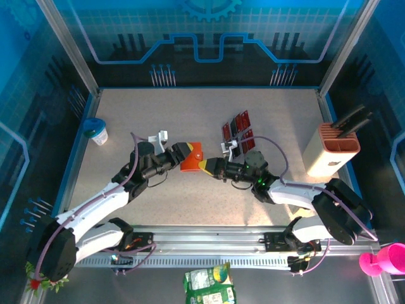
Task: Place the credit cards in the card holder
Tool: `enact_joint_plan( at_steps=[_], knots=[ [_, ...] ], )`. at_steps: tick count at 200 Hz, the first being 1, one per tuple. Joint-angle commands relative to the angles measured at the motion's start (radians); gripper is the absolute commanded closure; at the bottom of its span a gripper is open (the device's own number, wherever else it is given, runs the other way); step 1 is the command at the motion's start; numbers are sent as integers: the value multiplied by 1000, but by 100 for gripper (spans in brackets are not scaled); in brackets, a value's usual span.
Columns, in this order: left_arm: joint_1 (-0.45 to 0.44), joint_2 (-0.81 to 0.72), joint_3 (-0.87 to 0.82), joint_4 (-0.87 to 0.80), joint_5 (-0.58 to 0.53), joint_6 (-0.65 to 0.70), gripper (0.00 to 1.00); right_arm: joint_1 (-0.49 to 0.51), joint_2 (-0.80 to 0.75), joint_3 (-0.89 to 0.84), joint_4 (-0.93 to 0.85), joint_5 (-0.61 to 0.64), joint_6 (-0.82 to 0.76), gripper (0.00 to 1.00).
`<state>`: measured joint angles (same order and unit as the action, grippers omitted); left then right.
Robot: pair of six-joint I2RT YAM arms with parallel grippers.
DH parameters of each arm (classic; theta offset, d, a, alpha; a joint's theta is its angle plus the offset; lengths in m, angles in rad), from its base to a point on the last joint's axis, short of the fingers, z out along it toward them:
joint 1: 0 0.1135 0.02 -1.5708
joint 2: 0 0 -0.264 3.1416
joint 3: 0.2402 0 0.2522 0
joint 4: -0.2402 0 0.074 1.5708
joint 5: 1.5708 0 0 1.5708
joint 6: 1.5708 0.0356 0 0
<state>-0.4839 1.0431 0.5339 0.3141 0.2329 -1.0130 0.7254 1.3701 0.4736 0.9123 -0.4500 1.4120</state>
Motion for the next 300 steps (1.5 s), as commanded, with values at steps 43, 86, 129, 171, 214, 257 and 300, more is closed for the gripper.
enact_joint_plan(
  at_steps=[43, 86, 129, 171, 214, 257, 300],
  knots=[
    [-10, 29, -20, 93, 28, -13, 77, -22, -24, -12, 9, -13, -17, 94],
    [-11, 11, -25, 66, 14, 12, 100, -54, -262, 110, -668, 94, -365, 74],
    [-28, 16, -20, 60, -1, 19, 100, -37, -343, 325, -1192, 342, -648, 48],
    [-48, 37, -7, 66, -11, 16, 100, 68, -246, 484, -1303, 498, -746, 38],
    [-63, 31, -8, 48, -25, 22, 100, 129, -138, 548, -1271, 541, -759, 37],
    [-71, 26, -8, 36, -35, 30, 100, 147, -72, 576, -1218, 521, -752, 37],
    [-77, 31, -6, 36, -45, 31, 100, 156, -5, 585, -1181, 501, -736, 38]
  ],
)
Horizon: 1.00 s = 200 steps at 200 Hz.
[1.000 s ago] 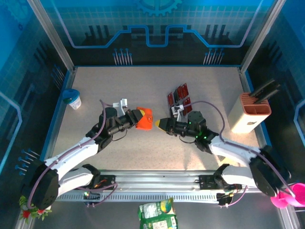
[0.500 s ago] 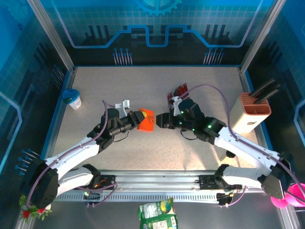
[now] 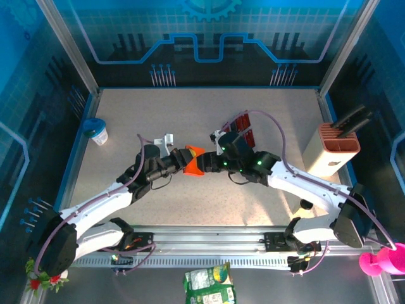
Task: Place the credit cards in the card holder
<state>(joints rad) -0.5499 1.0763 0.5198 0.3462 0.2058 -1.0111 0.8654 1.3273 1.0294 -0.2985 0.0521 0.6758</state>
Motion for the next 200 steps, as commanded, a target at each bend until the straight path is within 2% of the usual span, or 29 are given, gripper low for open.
enact_joint_plan(
  at_steps=[1, 22, 50, 84, 99, 119, 142, 155, 166, 173, 175, 189, 200],
  knots=[
    [-11, -3, 7, 4, -17, 29, 100, 17, 39, 29, 32, -1, 1, 38],
    [-15, -4, 6, 4, -21, 29, 100, 17, 79, 22, 29, 11, 1, 39],
    [-17, -9, 6, 1, -24, 29, 100, 3, 85, -24, -10, 114, -16, 45],
    [-17, -21, 6, -3, -23, 25, 100, -78, 6, -144, -47, 256, -23, 57],
    [-18, -20, 6, -1, -25, 25, 100, -119, -43, -204, -65, 259, -31, 57],
    [-18, -14, 5, -2, -32, 32, 100, -128, -125, -202, -97, 238, -56, 56],
    [-18, 2, 6, 6, -35, 37, 100, -128, -191, -156, -170, 221, -106, 49],
    [-18, 8, 9, 6, -33, 40, 100, -131, -211, -96, -213, 216, -147, 39],
    [-18, 9, 11, 7, -32, 45, 100, -136, -222, -60, -240, 200, -186, 24],
    [-18, 8, 11, 7, -33, 49, 100, -140, -226, -36, -259, 194, -208, 3],
    [-19, 8, 11, 7, -33, 49, 100, -140, -227, -30, -263, 194, -213, 0],
    [-18, 7, 11, 11, -31, 55, 100, -155, -230, 8, -281, 178, -229, 0],
    [-19, 6, 11, 19, -28, 53, 100, -189, -236, 17, -264, 110, -221, 0]
  ],
)
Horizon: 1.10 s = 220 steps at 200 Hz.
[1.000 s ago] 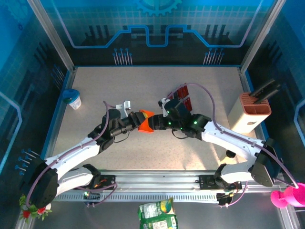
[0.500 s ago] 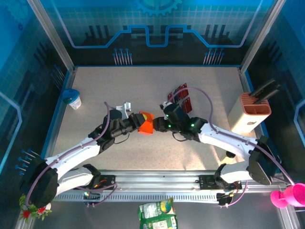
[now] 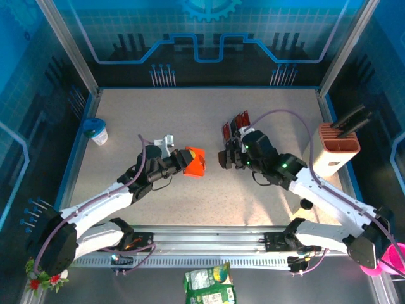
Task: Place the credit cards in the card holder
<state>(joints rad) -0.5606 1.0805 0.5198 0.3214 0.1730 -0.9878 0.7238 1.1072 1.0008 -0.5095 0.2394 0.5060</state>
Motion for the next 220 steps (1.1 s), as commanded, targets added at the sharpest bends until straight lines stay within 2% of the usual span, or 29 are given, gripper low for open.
enact_joint_plan(
  at_steps=[1, 25, 43, 66, 84, 132, 169, 220],
  knots=[
    [-7, 2, 12, 45, 5, 30, 100, -50, -18, 45, -50, -85, -50, 0],
    [-8, 1, 2, 77, 13, 1, 100, -135, -46, 6, 75, -308, -20, 0],
    [-8, 1, -6, 108, 12, -40, 100, -156, -73, -58, 215, -460, 30, 0],
    [-8, 3, -15, 135, 7, -80, 100, -139, -48, -93, 337, -571, 107, 13],
    [-9, 13, -17, 153, 6, -102, 100, -85, 11, -80, 360, -567, 135, 18],
    [-13, 9, -8, 149, 0, -108, 100, 9, 148, -54, 413, -471, 175, 23],
    [-12, -20, -14, 129, -15, -106, 100, -10, 162, -110, 454, -435, 202, 32],
    [-12, -48, -29, 148, -24, -121, 100, -89, 98, -294, 604, -487, 308, 45]
  ],
)
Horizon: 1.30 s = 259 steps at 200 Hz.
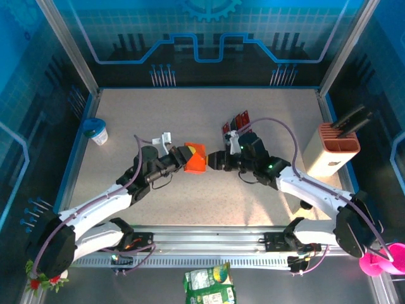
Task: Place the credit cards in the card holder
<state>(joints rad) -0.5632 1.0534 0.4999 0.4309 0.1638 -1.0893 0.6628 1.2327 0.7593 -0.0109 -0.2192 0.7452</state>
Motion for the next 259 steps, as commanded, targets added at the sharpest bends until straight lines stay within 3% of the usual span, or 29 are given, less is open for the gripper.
enact_joint_plan(
  at_steps=[1, 59, 142, 259],
  knots=[
    [-10, -21, -7, 39, -15, -21, 100, -30, -27, -54, 108, -30, 71, 45],
    [-12, -14, -7, 78, -5, -54, 100, -38, -4, -90, 250, -97, 150, 47],
    [-22, 39, -35, 336, -40, -210, 100, -40, 39, -134, 517, -189, 326, 52],
    [-27, 49, -24, 410, -56, -247, 100, -57, 46, -195, 706, -220, 454, 59]
  ],
)
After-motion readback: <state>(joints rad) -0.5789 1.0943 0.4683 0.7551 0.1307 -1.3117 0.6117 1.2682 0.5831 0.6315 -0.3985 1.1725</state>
